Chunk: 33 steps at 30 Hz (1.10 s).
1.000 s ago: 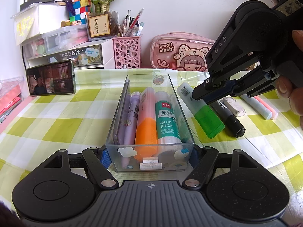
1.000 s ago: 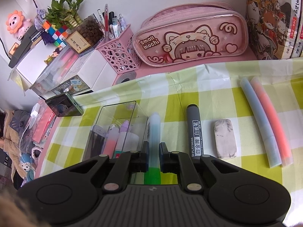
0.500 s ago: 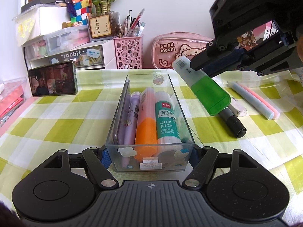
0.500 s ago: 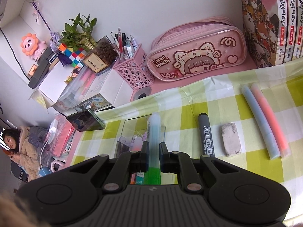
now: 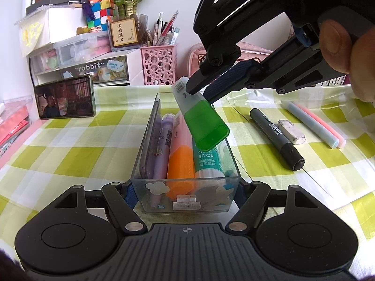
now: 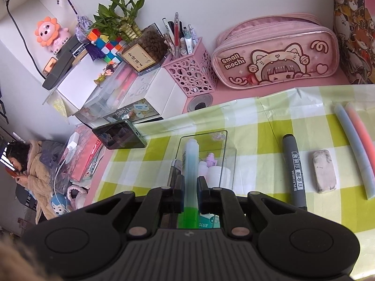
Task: Organize stationery
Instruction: 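Lift the green highlighter into the clear box and open the right gripper, then move the right gripper to the black marker and grasp it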
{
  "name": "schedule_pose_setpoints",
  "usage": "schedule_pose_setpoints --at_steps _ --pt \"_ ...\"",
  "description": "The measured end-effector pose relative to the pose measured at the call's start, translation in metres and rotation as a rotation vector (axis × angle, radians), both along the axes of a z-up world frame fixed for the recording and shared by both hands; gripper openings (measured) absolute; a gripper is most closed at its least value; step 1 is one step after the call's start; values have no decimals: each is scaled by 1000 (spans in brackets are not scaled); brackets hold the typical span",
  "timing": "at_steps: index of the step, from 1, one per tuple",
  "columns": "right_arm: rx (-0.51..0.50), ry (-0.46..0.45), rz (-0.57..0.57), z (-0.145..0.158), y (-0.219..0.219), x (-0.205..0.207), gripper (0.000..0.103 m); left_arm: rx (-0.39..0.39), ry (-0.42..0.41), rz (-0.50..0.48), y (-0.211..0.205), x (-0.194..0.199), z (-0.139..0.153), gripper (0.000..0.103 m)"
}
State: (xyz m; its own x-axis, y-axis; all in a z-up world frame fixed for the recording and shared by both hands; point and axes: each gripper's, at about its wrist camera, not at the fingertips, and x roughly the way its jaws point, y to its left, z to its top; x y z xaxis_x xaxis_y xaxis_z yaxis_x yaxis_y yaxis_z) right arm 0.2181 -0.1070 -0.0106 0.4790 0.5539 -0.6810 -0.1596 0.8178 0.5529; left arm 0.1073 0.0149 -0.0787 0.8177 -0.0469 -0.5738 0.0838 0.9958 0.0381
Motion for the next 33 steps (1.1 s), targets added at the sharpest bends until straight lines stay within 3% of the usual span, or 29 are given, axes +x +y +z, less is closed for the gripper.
schedule_pose_setpoints --at_steps 8,19,30,33 --pt "-7 51 43 -10 15 9 31 -4 1 0 0 0 0 73" --pt "-33 30 92 -11 25 8 31 -5 2 -1 0 1 0 73" --pt "31 -36 -3 -1 -30 5 32 -6 2 0 0 1 0 73" --pt "-14 -66 -73 2 -54 5 37 -5 2 0 0 1 0 73"
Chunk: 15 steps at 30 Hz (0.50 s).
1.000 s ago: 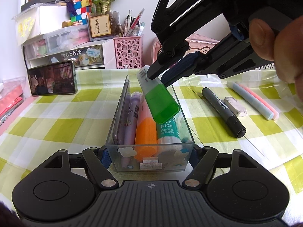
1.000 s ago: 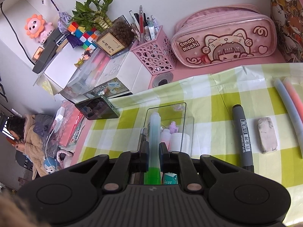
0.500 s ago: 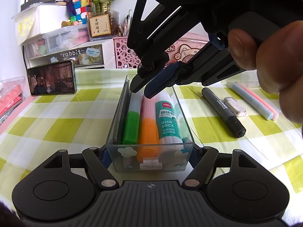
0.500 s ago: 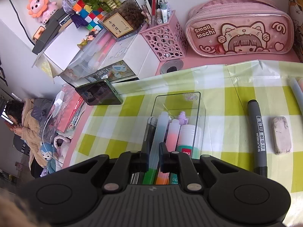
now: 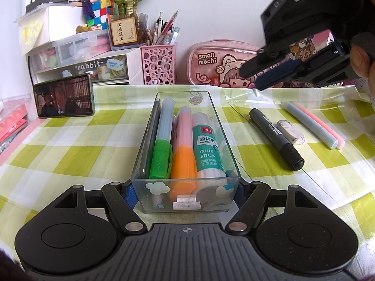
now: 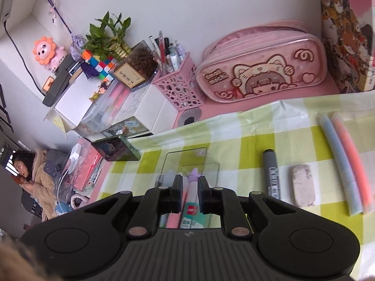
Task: Organize stationery
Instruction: 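Move the right gripper to the black marker and grasp it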
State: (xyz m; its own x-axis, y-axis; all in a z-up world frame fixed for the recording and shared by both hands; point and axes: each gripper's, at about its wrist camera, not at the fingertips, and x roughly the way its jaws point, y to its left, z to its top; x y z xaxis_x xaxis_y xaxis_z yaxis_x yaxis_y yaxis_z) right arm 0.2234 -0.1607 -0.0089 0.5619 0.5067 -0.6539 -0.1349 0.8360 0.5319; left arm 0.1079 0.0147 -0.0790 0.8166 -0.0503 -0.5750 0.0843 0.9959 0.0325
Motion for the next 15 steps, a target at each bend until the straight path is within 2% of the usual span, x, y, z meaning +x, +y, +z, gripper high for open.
schedule_pose_setpoints --at_steps 6,10,15 --pt "-110 3 -111 -12 -44 1 39 0 0 0 0 0 0 73" --pt "-87 32 -148 -21 -67 1 39 0 0 0 0 0 0 73" --pt "-118 53 -186 -29 -81 2 39 0 0 0 0 0 0 73"
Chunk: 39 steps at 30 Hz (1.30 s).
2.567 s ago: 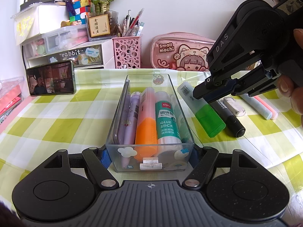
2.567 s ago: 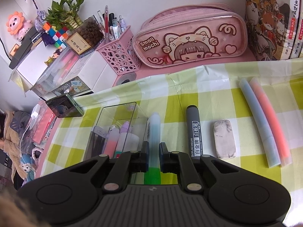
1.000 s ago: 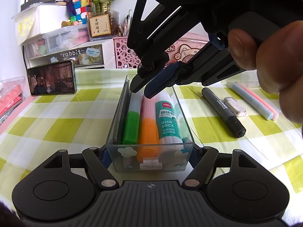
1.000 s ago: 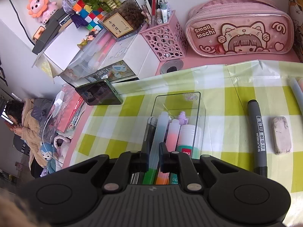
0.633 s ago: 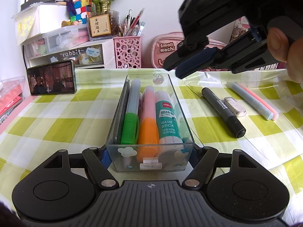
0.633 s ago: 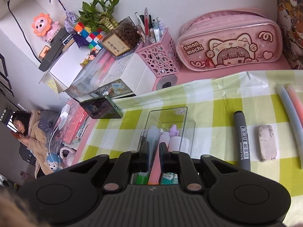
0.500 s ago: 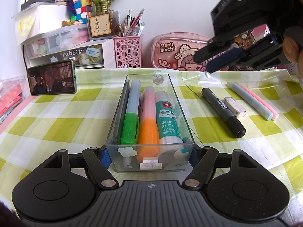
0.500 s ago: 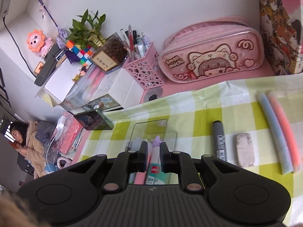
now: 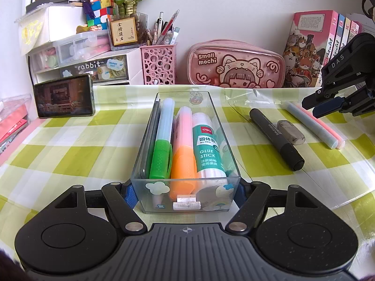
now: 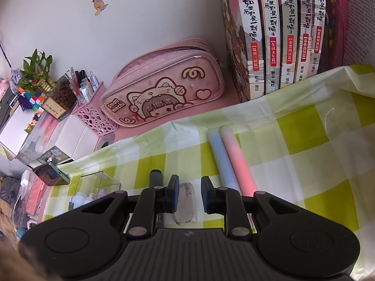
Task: Organize stationery
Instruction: 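Move the right gripper to the black marker and grasp it, then lower the black marker upright into the clear box and release it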
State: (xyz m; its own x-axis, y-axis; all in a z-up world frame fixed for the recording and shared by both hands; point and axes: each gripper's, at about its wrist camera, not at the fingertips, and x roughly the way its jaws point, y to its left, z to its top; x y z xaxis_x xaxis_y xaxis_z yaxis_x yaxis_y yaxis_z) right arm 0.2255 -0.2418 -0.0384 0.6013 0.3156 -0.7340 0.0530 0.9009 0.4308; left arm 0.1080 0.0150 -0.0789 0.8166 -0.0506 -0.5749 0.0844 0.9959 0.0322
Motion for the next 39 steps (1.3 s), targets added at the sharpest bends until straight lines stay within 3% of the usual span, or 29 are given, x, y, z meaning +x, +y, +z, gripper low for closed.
schedule_pose_setpoints --at_steps 7,14,22,24,39 --pt "-47 19 84 -8 18 3 42 0 0 0 0 0 0 73" --pt "-121 -19 205 -1 59 1 42 0 0 0 0 0 0 73" --pt "-176 36 252 -18 82 13 42 -1 0 0 0 0 0 73" --pt "-179 30 251 -19 83 12 38 0 0 0 0 0 0 73" --pt "139 -5 185 15 83 -3 38 -1 0 0 0 0 0 73"
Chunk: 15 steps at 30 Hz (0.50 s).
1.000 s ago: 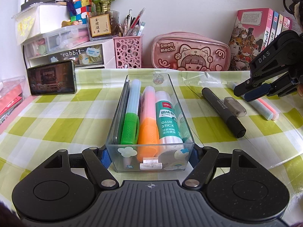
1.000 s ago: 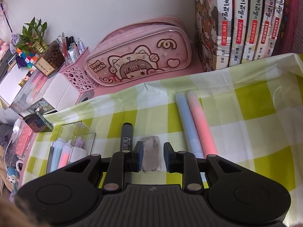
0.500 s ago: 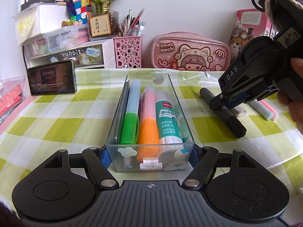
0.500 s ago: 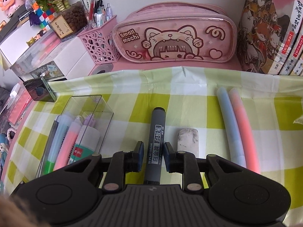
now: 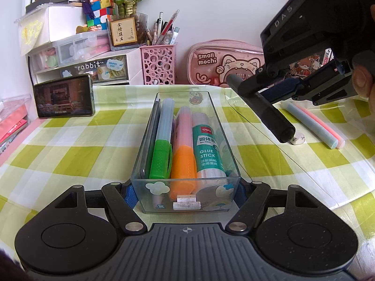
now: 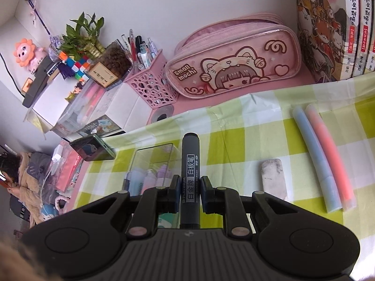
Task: Organize stationery
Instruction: 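Lower the black marker upright into the clear box and release it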
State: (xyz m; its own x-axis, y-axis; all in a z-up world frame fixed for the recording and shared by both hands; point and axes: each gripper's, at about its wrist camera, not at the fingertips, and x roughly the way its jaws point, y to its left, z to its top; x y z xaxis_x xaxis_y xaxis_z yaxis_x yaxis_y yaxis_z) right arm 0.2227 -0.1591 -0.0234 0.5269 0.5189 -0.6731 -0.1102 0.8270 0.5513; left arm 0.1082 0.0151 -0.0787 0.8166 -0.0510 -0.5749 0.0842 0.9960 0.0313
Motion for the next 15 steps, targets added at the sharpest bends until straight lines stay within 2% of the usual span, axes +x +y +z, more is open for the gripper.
schedule_pose_setpoints --at_steps 5,15 --pt "63 31 -30 3 14 0 38 0 0 0 0 0 0 73" --pt "77 67 -17 -3 34 -1 38 0 0 0 0 0 0 73"
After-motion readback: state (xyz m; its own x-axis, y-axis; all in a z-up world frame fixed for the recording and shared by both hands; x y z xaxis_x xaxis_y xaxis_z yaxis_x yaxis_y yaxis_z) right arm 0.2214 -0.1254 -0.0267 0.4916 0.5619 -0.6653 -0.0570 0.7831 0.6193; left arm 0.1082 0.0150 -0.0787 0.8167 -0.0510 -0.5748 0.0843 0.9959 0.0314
